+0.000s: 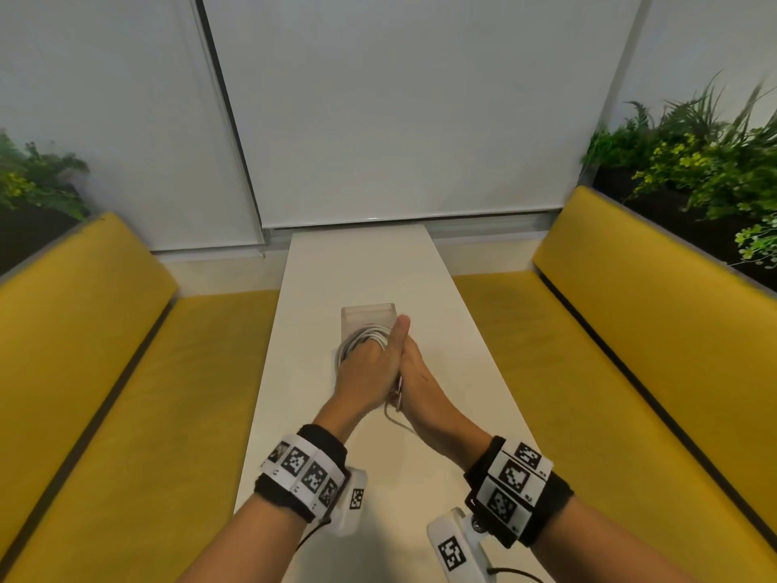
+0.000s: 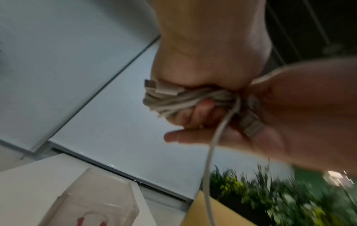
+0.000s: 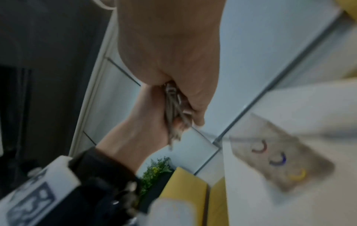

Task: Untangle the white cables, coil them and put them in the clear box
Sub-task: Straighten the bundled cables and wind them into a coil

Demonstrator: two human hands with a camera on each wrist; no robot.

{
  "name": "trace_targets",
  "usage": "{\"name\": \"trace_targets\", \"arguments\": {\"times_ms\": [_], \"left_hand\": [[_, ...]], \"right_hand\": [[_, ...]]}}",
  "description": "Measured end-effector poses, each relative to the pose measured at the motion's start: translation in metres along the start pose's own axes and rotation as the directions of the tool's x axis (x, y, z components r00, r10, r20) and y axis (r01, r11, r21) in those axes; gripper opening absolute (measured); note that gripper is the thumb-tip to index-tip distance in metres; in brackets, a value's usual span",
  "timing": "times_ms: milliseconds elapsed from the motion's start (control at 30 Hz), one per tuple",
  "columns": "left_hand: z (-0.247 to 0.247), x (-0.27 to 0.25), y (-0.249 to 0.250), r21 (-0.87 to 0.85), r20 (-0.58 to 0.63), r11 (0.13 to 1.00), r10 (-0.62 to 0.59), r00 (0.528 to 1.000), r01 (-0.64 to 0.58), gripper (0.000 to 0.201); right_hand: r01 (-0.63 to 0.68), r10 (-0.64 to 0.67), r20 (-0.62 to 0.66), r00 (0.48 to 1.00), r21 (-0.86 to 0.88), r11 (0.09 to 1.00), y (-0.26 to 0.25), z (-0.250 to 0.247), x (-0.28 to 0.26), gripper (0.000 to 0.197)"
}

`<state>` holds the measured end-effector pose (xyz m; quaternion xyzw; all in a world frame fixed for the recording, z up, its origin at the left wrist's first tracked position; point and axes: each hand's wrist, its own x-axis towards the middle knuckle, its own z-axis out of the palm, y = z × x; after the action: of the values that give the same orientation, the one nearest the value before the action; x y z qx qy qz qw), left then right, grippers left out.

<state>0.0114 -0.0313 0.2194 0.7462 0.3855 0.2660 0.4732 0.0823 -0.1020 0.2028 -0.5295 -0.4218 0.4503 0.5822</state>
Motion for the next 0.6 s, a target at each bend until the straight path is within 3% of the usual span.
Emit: {"name": "trace_targets", "arguments": {"times_ms": [67,200,300,433,600], "left_hand": [[0.005,0.001,-0.002,-0.069,-0.095,0.997,0.041,0.995,-0.047,0.091],[0.008,-0.002,-0.001,-0.29,-0.131,0.949,0.086,0.988,-0.121,0.062],[0.005,-0.002,0.001,-0.323,-0.156,0.936,0.094,0.983,-0.14,0.036],[-0.012,0.005,0.009,-0.468,-0.089,0.881,0.034,0.995,-0.071,0.034],[-0.021,0.007,0.023,-0.573,-0.03,0.814,0.094,0.995,-0.094,0.034]], "right_hand": [[0.047,-0.046,-0.046,0.998,0.02,0.999,0.002,0.005,-0.001,0.051],[0.109,-0.107,-0.05,0.993,0.044,0.993,0.008,0.003,-0.001,0.052],[0.108,-0.11,0.026,0.994,0.055,0.993,0.005,-0.007,0.002,0.062],[0.006,-0.02,0.152,0.988,0.089,0.996,0.006,-0.022,0.002,0.086],[0.004,0.05,0.326,0.944,-0.164,0.986,0.007,-0.018,-0.011,0.05]]}}
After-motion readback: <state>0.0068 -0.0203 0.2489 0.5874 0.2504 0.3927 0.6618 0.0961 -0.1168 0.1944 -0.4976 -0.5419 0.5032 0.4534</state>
